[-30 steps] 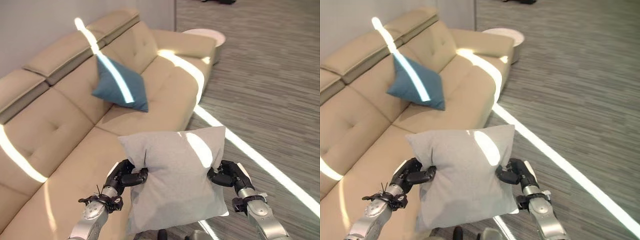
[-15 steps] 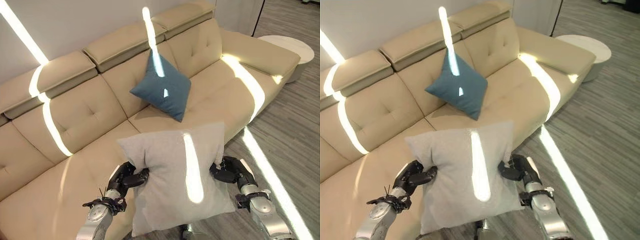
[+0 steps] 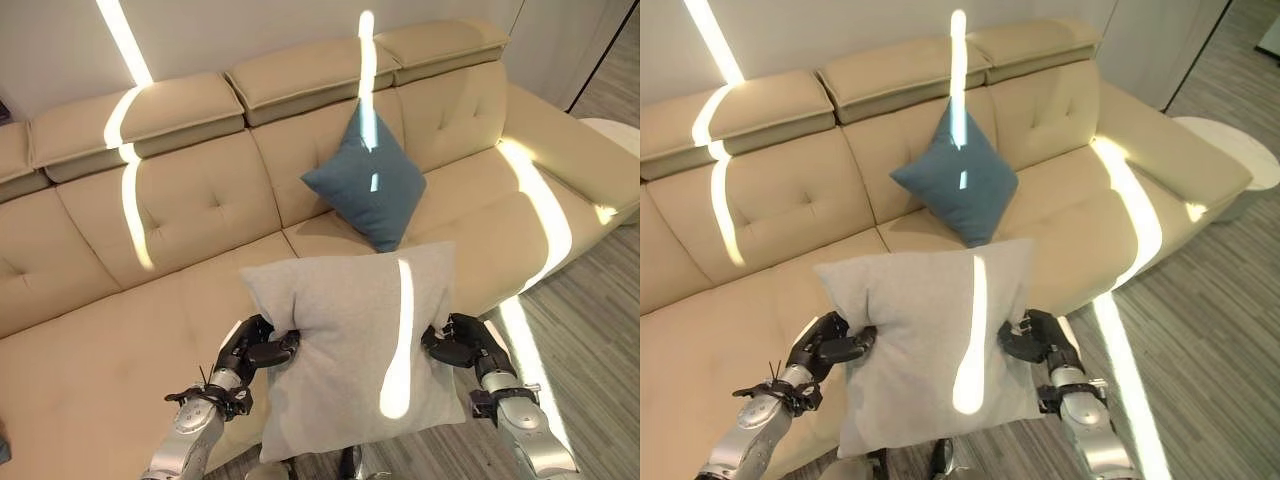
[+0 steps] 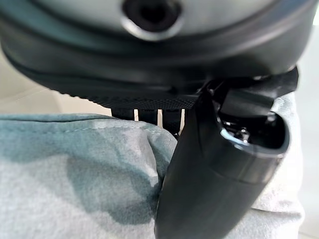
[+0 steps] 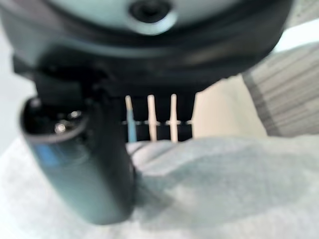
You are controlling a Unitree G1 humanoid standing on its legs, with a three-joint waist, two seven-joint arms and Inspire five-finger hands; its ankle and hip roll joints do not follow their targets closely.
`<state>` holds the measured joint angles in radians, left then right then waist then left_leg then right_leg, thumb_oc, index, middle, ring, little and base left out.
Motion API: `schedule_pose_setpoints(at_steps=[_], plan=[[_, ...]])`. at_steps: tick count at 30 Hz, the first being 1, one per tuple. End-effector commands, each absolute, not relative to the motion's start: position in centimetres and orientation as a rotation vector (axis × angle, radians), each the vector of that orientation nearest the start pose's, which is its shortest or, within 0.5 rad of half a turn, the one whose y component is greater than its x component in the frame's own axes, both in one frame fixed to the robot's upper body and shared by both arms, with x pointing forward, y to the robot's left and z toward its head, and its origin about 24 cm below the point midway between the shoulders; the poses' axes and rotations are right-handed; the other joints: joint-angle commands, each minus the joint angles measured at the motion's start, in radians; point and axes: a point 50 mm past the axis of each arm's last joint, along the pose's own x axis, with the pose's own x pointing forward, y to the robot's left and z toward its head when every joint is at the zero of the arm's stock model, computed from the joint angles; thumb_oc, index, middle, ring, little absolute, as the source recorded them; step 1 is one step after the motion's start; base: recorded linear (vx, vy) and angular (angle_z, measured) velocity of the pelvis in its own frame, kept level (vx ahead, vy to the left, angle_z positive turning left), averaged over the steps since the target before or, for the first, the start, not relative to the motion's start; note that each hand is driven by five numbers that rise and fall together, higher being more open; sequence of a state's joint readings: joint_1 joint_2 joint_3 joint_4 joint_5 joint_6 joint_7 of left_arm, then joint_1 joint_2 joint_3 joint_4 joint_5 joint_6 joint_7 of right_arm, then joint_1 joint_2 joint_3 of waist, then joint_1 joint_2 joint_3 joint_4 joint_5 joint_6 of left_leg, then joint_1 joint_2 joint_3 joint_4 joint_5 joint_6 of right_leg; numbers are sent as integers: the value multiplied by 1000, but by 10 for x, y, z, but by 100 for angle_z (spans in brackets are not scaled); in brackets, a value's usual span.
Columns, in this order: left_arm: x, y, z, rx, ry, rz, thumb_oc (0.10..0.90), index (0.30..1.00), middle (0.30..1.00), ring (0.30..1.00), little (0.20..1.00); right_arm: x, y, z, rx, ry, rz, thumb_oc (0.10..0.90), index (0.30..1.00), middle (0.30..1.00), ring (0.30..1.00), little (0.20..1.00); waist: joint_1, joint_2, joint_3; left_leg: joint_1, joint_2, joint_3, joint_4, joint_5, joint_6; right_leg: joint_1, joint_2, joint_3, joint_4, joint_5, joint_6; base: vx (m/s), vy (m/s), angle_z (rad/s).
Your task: Pick up all the scattered cushions and arrange them neatly on the sofa.
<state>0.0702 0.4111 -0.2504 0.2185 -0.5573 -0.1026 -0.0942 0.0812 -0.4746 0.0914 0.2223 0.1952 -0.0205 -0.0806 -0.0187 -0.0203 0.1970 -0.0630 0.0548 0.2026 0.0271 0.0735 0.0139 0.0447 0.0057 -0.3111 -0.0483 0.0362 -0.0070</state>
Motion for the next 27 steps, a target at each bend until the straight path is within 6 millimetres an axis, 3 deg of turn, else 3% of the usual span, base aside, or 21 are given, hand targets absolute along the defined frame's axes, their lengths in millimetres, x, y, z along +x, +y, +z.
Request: schedule_pose_setpoints(at_steps=[1, 4, 6, 9, 11, 14, 21, 22, 27], plan=[[247, 158, 53, -172, -88, -372, 400, 300, 300, 300, 300, 258, -199, 64, -264, -127, 122, 400, 300, 300, 300, 300, 19, -29, -96, -1, -45, -2, 89, -170, 15, 34, -143, 56, 202, -176, 130, 49, 96, -14], [248, 159, 55, -174, -97, -373, 400, 300, 300, 300, 300, 259, -199, 65, -266, -131, 119, 400, 300, 300, 300, 300, 6, -21, -90, 17, -56, -47, 74, -173, 24, -38, -129, 139, 282, -159, 145, 72, 87, 21], [247, 160, 54, -174, -93, -372, 400, 300, 300, 300, 300, 259, -201, 66, -260, -131, 109, 400, 300, 300, 300, 300, -1, -11, -94, 39, -62, -88, 43, -171, 23, -63, -123, 201, 231, -149, 136, 135, 25, 74], [246, 162, 52, -183, -87, -367, 400, 300, 300, 300, 300, 260, -202, 66, -264, -128, 109, 400, 300, 300, 300, 300, -8, -9, -90, 59, -65, -118, 26, -172, 18, -87, -122, 234, 180, -121, 139, 124, -28, 76], [246, 163, 53, -184, -96, -355, 400, 300, 300, 300, 300, 260, -202, 66, -273, -132, 107, 400, 300, 300, 300, 300, -18, -13, -74, 77, -74, -164, 23, -177, 13, -133, -120, 287, 134, -79, 155, 87, -44, 63], [246, 164, 53, -174, -100, -347, 400, 300, 300, 300, 300, 262, -202, 67, -280, -138, 108, 400, 300, 300, 300, 300, -21, -23, -69, 92, -76, -191, 18, -186, 5, -134, -116, 313, 98, -52, 162, 72, -97, 60], [246, 167, 54, -171, -105, -329, 400, 300, 300, 300, 300, 260, -200, 64, -266, -125, 124, 400, 300, 300, 300, 300, -14, -39, -93, 117, -59, -220, 3, -183, -18, -80, -106, 305, 33, -38, 146, 83, -151, 31], [244, 169, 53, -179, -107, -311, 400, 300, 300, 300, 300, 258, -200, 64, -261, -122, 133, 400, 300, 300, 300, 300, -9, -37, -112, 136, -30, -229, -23, -167, -42, -33, -87, 280, -6, -46, 130, 94, -209, 16], [246, 166, 56, -188, -131, -289, 400, 300, 300, 300, 300, 254, -208, 64, -255, -128, 102, 400, 300, 300, 300, 300, -19, -32, -110, 119, 6, -251, -20, -142, -79, 3, -59, 235, -30, -76, 103, 53, -230, 25]])
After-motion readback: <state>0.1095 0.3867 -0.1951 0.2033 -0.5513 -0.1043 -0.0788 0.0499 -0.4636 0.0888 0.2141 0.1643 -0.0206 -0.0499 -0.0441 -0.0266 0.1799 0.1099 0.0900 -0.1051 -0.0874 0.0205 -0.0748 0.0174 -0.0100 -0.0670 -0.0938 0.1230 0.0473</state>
